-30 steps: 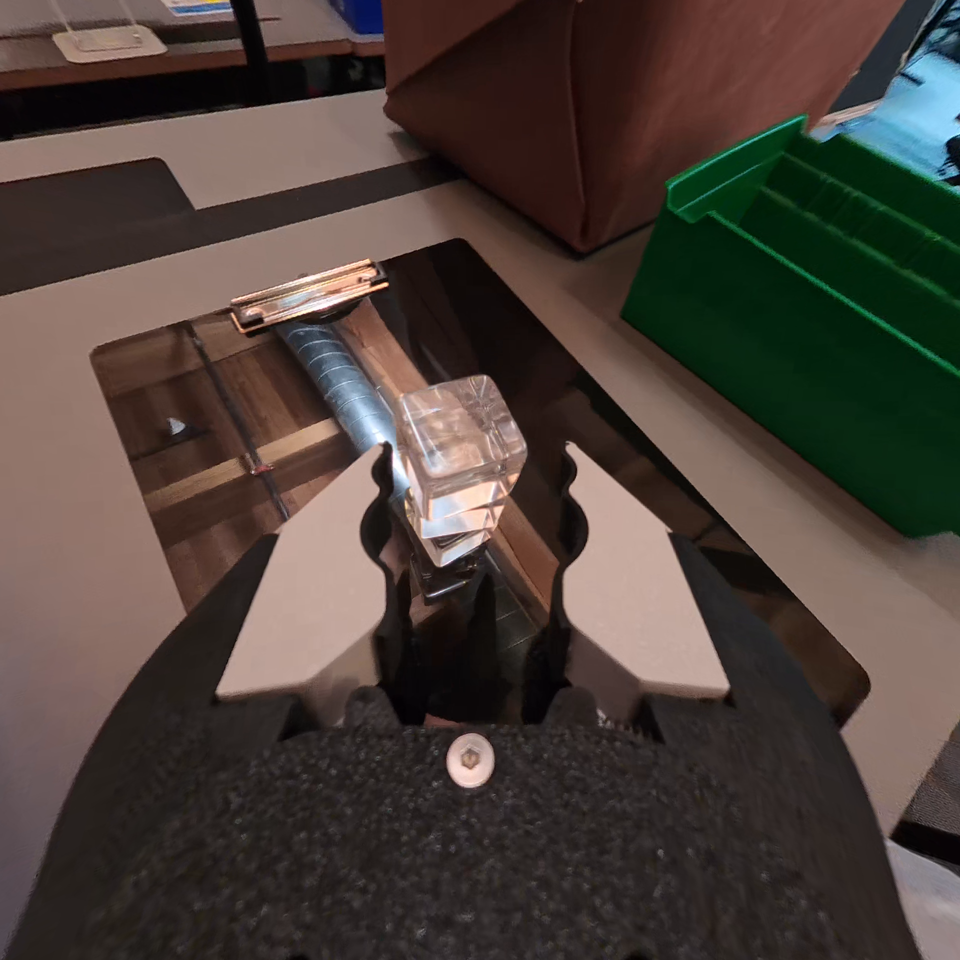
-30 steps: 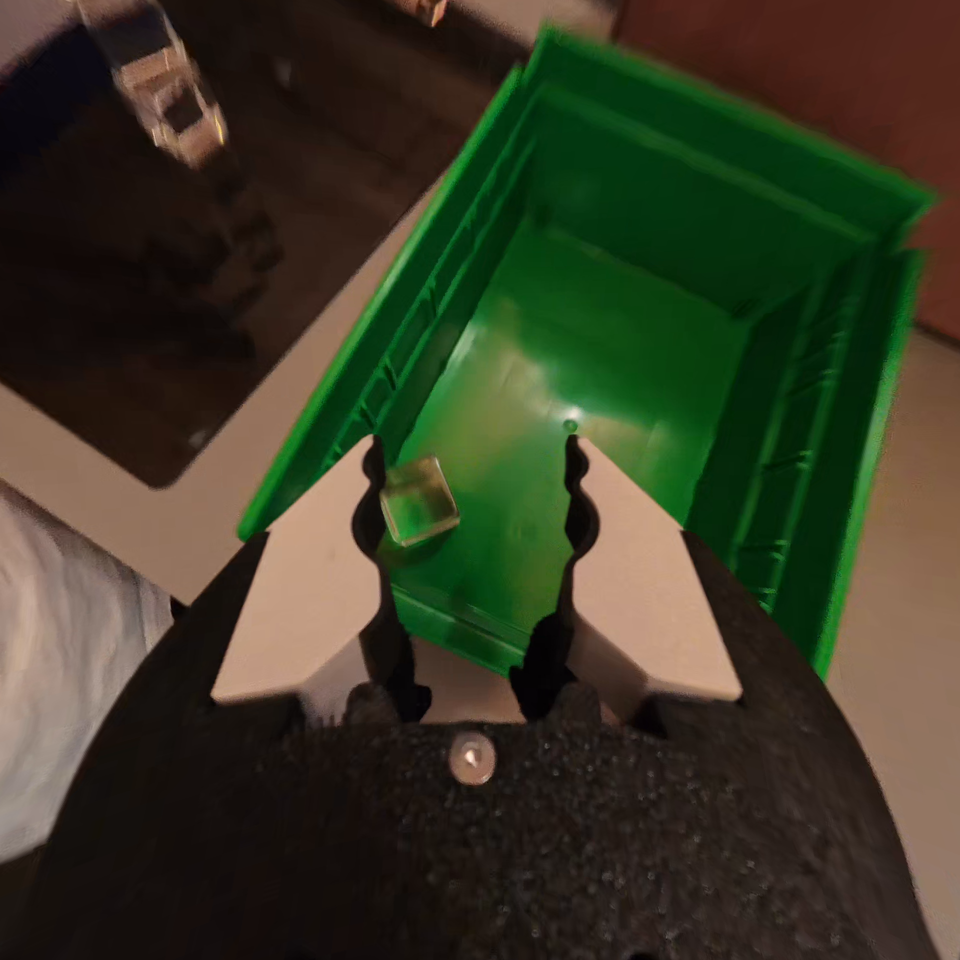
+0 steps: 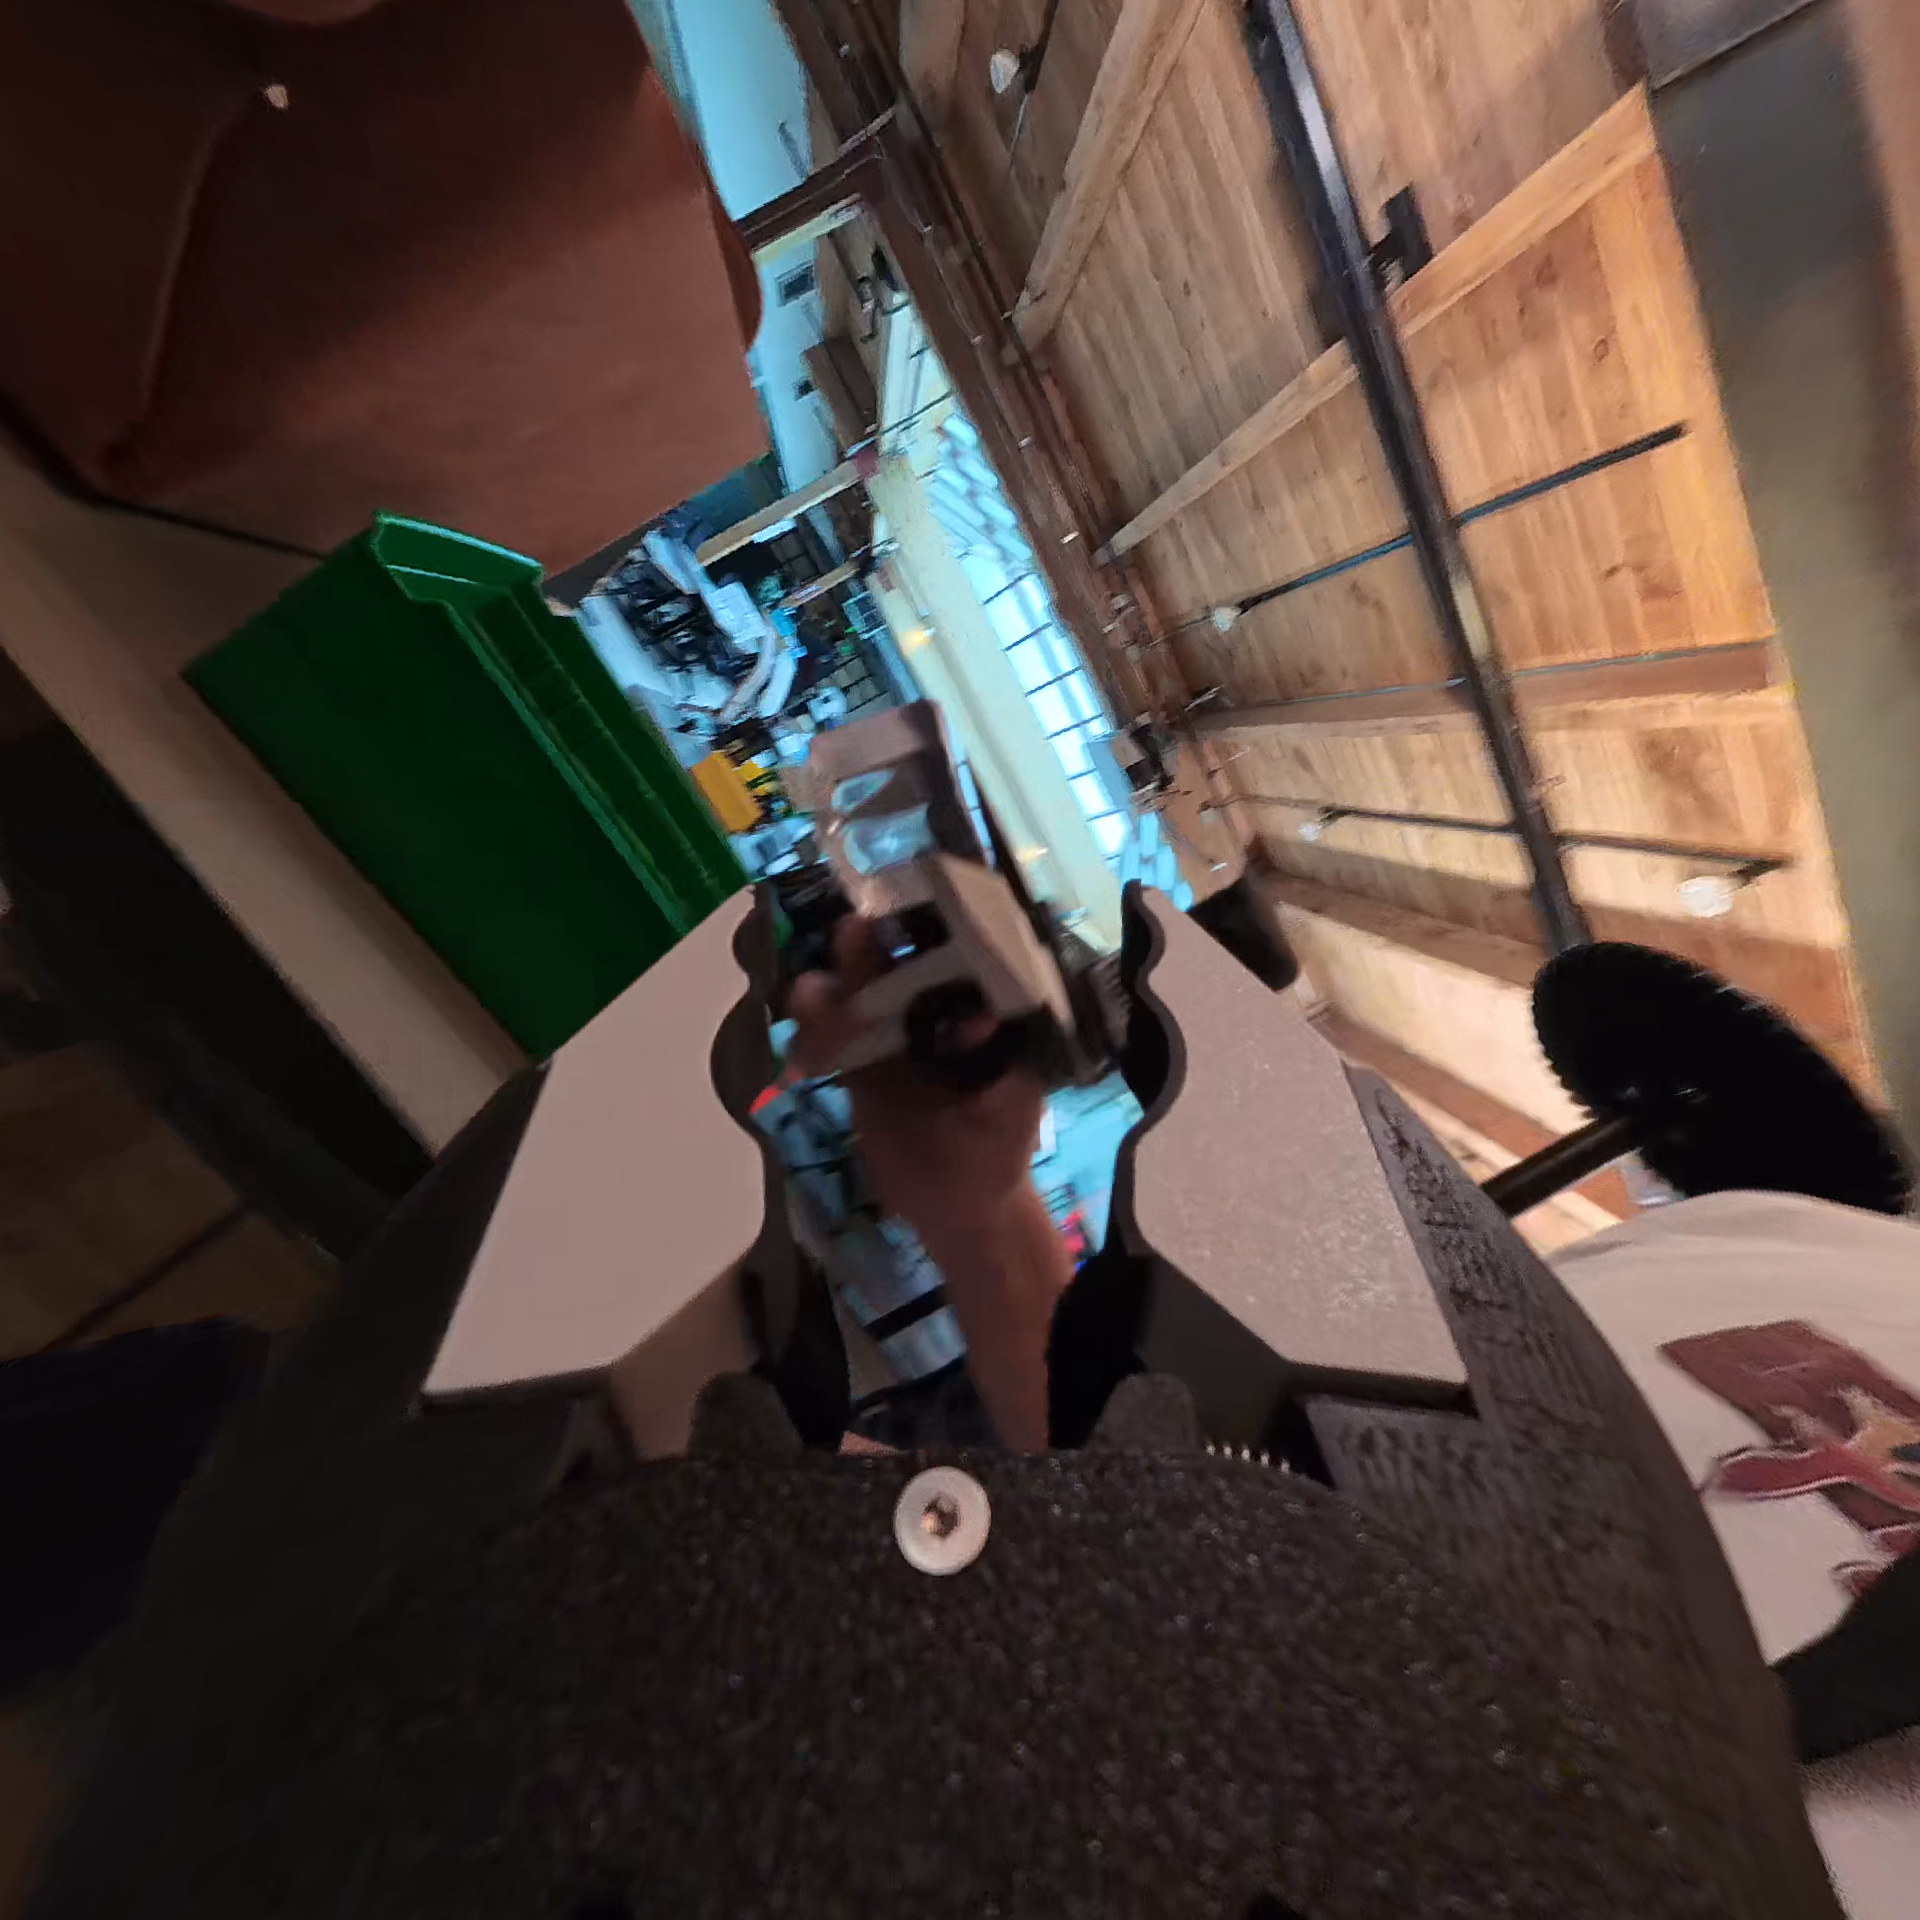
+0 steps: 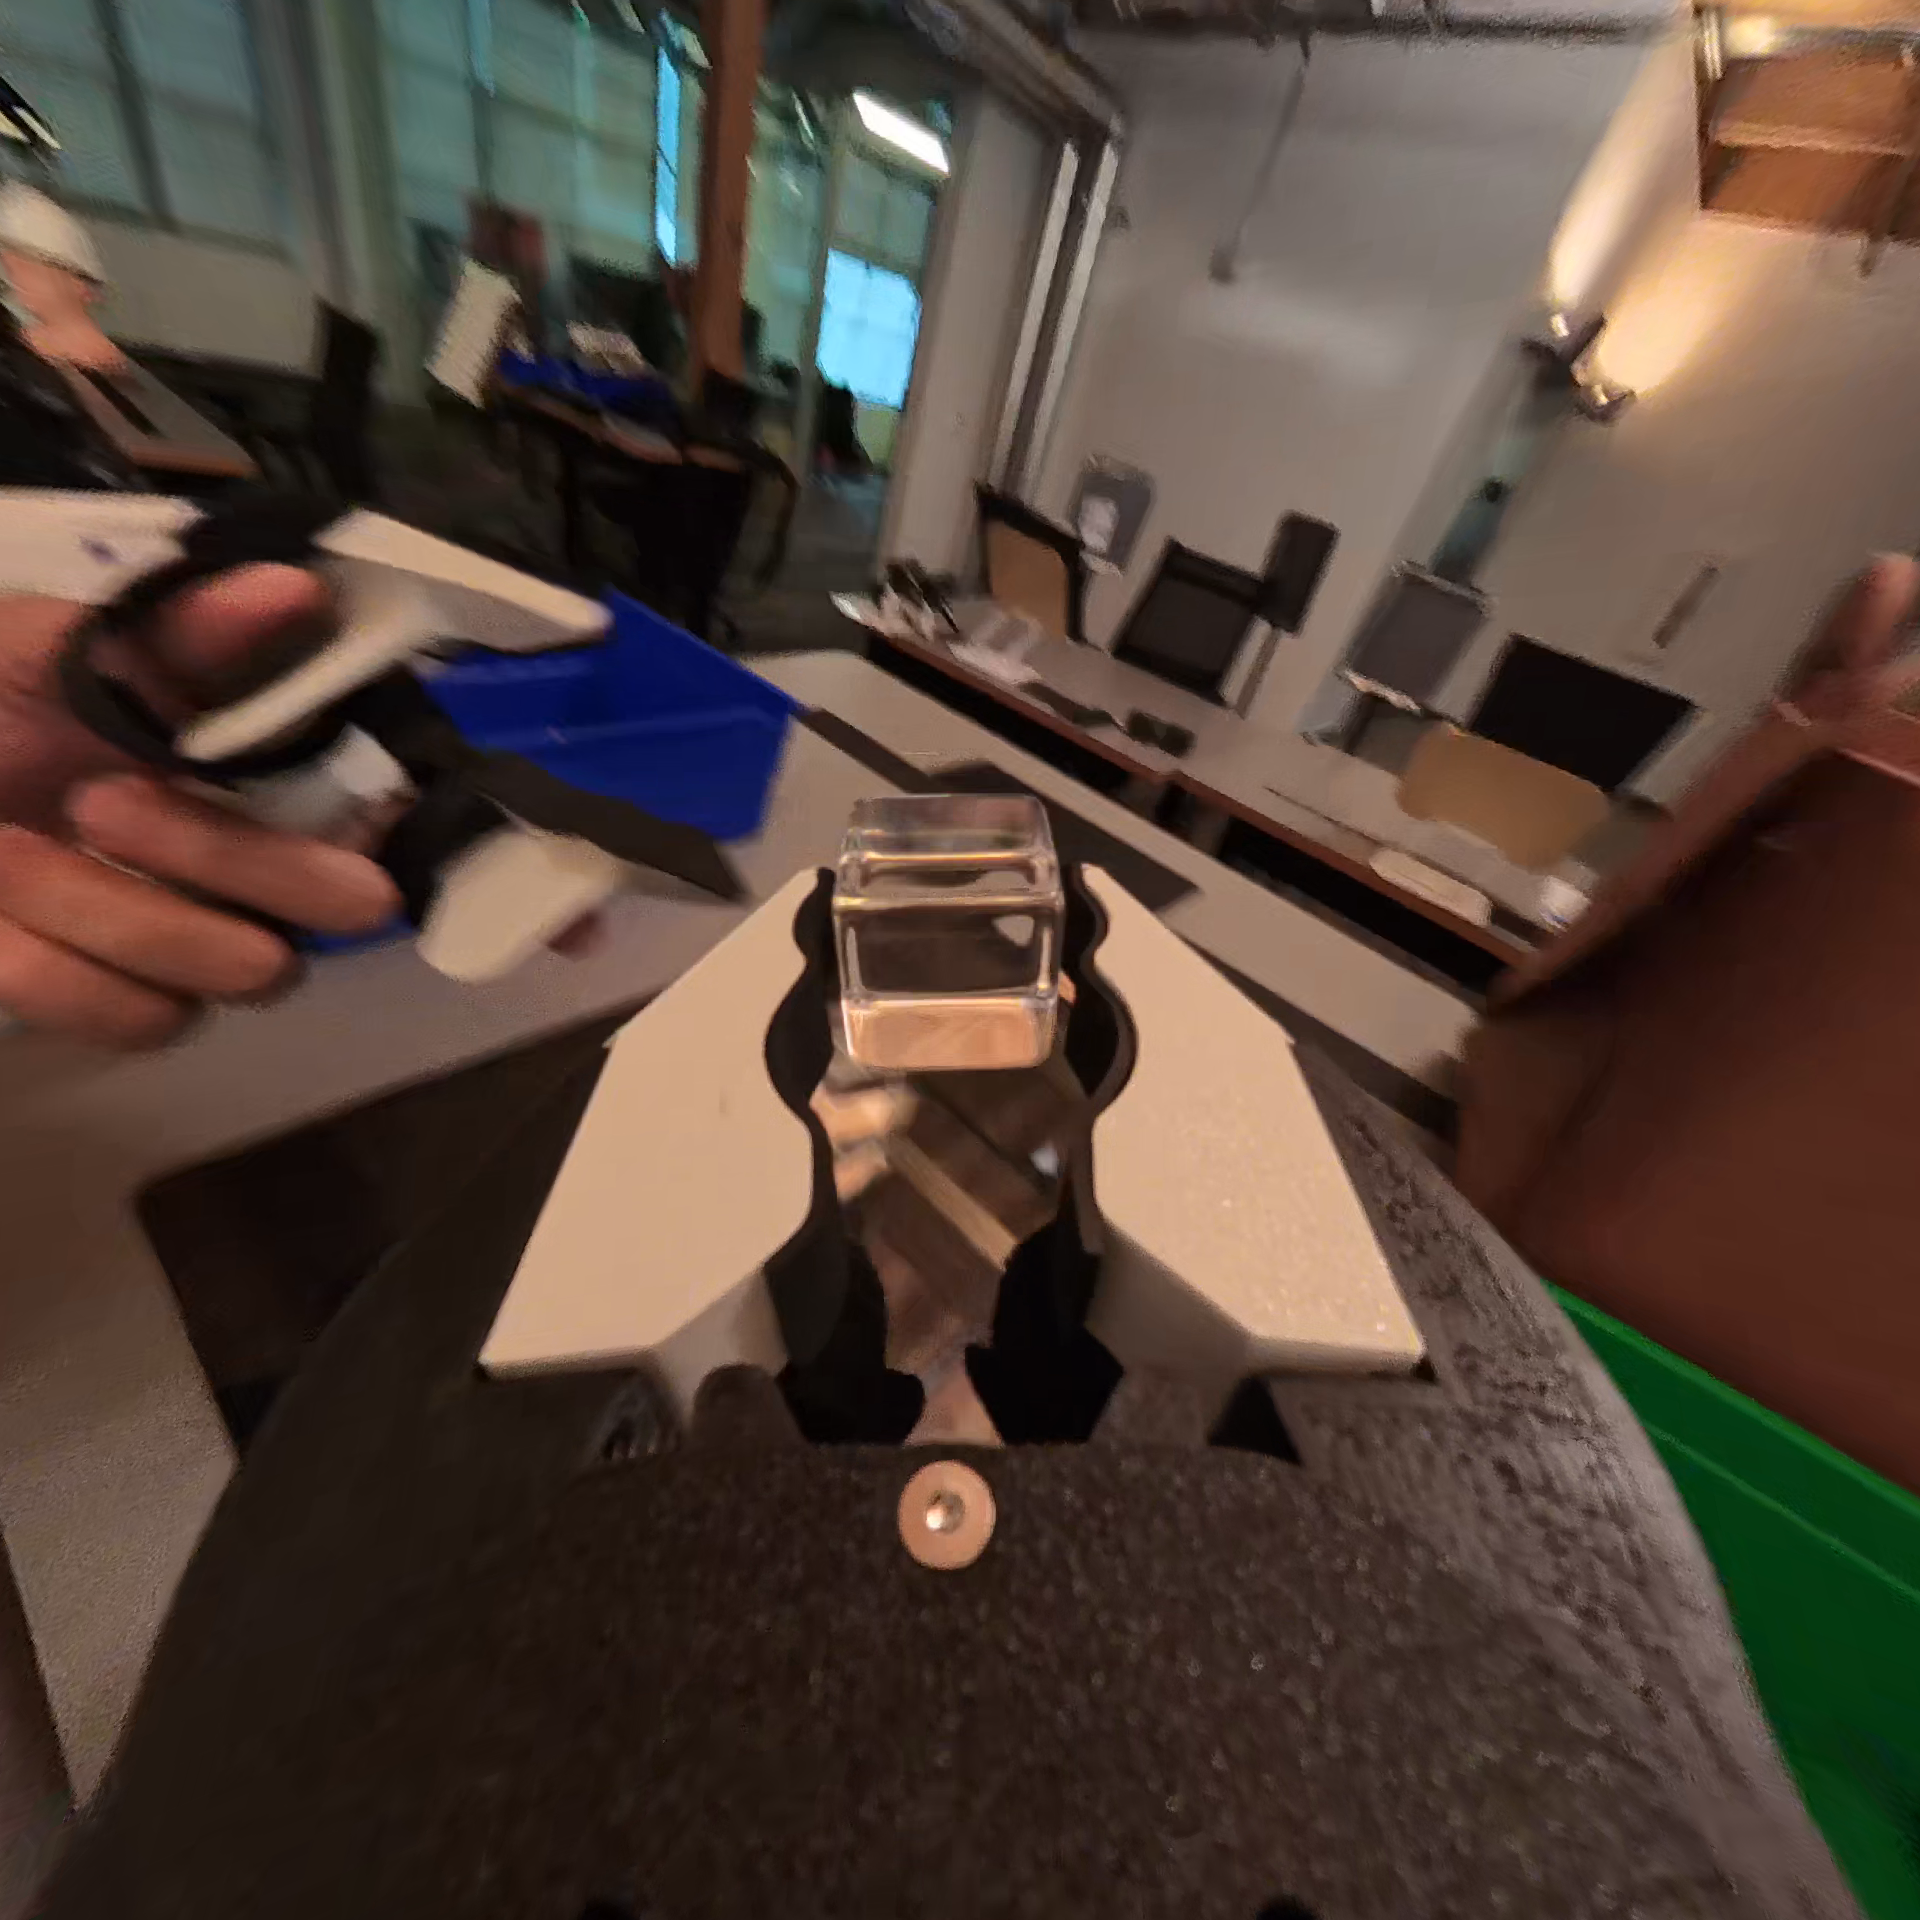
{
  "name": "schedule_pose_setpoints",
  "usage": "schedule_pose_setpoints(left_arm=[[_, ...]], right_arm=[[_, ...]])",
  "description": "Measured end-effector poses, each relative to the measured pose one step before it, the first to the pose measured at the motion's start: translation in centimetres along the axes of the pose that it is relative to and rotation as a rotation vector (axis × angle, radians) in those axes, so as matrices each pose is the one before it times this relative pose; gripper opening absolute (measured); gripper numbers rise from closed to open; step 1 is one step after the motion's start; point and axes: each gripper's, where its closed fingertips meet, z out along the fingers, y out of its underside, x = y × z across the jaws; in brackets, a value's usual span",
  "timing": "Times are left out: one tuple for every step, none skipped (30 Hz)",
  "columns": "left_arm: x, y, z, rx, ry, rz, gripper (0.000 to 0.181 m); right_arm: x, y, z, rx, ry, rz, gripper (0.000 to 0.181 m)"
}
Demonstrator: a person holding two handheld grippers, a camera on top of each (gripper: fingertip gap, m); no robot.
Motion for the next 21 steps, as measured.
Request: schedule_pose_setpoints(left_arm=[[-0.402,0.462,-0.682,-0.0297,-0.0489,0.0497,0.067],[-0.447,0.533,-0.749,-0.0298,-0.0477,0.0506,0.067],[-0.590,0.519,-0.774,-0.0221,-0.0499,0.0425,0.067],[-0.735,0.532,-0.748,-0.0172,-0.0506,0.0357,0.067],[-0.831,0.523,-0.691,-0.0141,-0.0493,0.0274,0.067],[-0.842,0.521,-0.577,-0.0117,-0.0436,0.0182,0.067],[-0.778,0.517,-0.460,-0.0122,-0.0366,0.0105,0.067],[-0.650,0.500,-0.337,-0.0147,-0.0278,0.0053,0.067],[-0.468,0.453,-0.219,-0.0149,-0.0186,0.0022,0.067],[-0.274,0.302,-0.173,-0.0106,-0.0109,0.0012,0.067],[-0.142,0.115,-0.151,-0.0016,-0.0079,0.0020,0.067],[-0.043,-0.023,-0.131,0.0041,-0.0067,0.0051,0.067],[-0.015,-0.075,-0.082,0.0041,-0.0062,0.0070,0.067],[-0.009,-0.046,-0.039,0.0003,-0.0061,0.0077,0.067],[0.021,0.004,0.012,-0.0035,-0.0043,0.0089,0.067],[0.056,0.010,0.045,-0.0048,-0.0022,0.0101,0.067],[0.063,0.029,0.060,-0.0052,-0.0020,0.0103,0.067],[0.064,0.055,0.064,-0.0059,-0.0027,0.0094,0.067],[0.046,0.089,0.055,-0.0067,-0.0031,0.0084,0.067],[0.076,0.099,0.048,-0.0069,-0.0019,0.0077,0.067],[0.073,0.134,0.014,-0.0073,-0.0022,0.0066,0.067]], right_arm=[[1.992,0.466,-1.588,-0.0761,0.0293,-0.0110,0.042],[2.400,0.939,-1.695,-0.0936,0.0406,-0.0029,0.042],[2.508,1.633,-1.600,-0.1118,0.0363,0.0039,0.042],[2.335,2.317,-1.368,-0.1322,0.0209,0.0125,0.042],[1.980,2.867,-0.940,-0.1433,0.0033,0.0231,0.043],[1.439,3.072,-0.406,-0.1438,-0.0199,0.0244,0.042],[1.204,2.808,0.125,-0.1240,-0.0154,0.0195,0.042],[0.896,2.434,0.557,-0.1046,-0.0117,0.0187,0.042],[0.193,2.082,0.829,-0.0947,-0.0432,-0.0072,0.042],[0.111,1.802,0.953,-0.0883,-0.0352,-0.0090,0.042],[0.130,1.620,1.015,-0.0888,-0.0220,-0.0139,0.042],[0.080,1.442,1.044,-0.0891,-0.0156,-0.0224,0.042],[-0.106,1.178,1.053,-0.0815,-0.0201,-0.0251,0.042],[-0.267,0.827,1.005,-0.0664,-0.0279,-0.0239,0.042],[-0.240,0.319,0.834,-0.0433,-0.0247,-0.0154,0.042],[-0.509,-0.116,0.666,-0.0158,-0.0403,-0.0139,0.042],[-0.723,-0.267,0.547,-0.0027,-0.0514,-0.0109,0.042],[-0.544,-0.283,0.454,-0.0036,-0.0381,-0.0103,0.042],[-0.268,-0.219,0.362,-0.0087,-0.0174,-0.0133,0.042],[-0.179,-0.050,0.321,-0.0122,-0.0053,-0.0084,0.043],[-0.142,-0.156,0.093,-0.0050,0.0017,-0.0170,0.042]])
